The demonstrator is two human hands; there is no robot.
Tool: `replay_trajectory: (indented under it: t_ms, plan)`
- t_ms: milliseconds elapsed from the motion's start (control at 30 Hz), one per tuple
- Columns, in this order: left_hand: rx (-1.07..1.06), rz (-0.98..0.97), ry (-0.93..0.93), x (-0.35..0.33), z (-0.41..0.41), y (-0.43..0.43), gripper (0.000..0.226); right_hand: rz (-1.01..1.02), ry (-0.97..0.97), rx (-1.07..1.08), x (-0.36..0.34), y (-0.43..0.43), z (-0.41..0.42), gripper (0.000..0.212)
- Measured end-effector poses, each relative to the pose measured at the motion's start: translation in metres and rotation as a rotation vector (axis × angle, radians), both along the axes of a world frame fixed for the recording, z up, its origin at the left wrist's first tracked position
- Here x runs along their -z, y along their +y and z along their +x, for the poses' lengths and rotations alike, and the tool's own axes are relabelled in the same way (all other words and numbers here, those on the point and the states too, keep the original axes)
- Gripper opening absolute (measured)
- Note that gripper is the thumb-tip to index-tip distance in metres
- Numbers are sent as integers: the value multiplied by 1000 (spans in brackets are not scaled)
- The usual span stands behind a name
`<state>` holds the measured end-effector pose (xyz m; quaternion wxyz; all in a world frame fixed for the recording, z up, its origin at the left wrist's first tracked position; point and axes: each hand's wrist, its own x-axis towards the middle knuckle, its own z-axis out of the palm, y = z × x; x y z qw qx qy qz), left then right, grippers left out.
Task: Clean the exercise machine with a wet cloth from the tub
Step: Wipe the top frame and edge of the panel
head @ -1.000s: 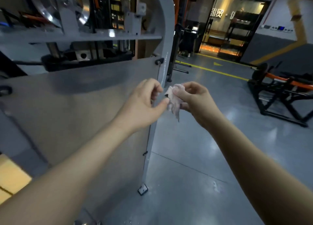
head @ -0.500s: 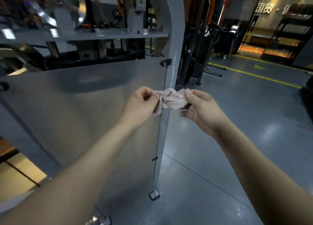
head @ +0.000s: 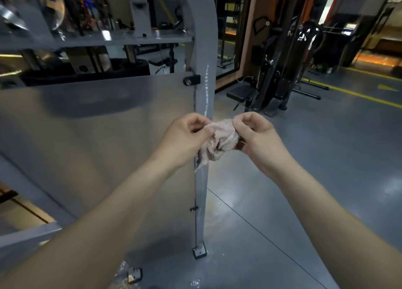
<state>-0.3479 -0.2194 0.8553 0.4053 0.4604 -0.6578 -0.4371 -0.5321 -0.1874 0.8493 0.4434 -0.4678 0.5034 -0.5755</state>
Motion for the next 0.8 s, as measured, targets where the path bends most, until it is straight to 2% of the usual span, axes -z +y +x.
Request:
replay_trajectory:
  t_ms: [67, 167, 267, 300, 367, 433, 533, 633, 700, 800]
  plan:
    - [-59, 47, 97, 1, -3, 1, 3, -66, 97, 44, 2, -1, 2, 6]
    - [-99, 141, 203, -3, -5, 2, 9, -191, 345, 62, 7, 3, 7, 13]
    - [3, 255, 340, -12, -1, 3, 10, -252, 554, 13, 12, 9, 19, 48]
    - [57, 273, 364, -15, 2, 3, 10, -271, 573, 46, 13, 8, 23, 48]
    - [161, 285, 377, -20, 7, 4, 13, -340, 586, 162, 11, 5, 29, 29]
    - [212, 253, 346, -23, 12, 4, 12, -384, 600, 234, 7, 6, 37, 25]
    - [158, 85, 183, -28, 18, -2, 11, -383, 510, 239, 3, 10, 48, 32]
    - [62, -71, 37, -37, 22, -6, 10, -393, 408, 232, 0, 4, 53, 26]
    - [48, -48, 99, -39, 25, -9, 12, -410, 406, 171, -1, -1, 55, 28]
    - [81, 46, 202, -47, 27, -10, 13, -436, 482, 158, 3, -8, 57, 46]
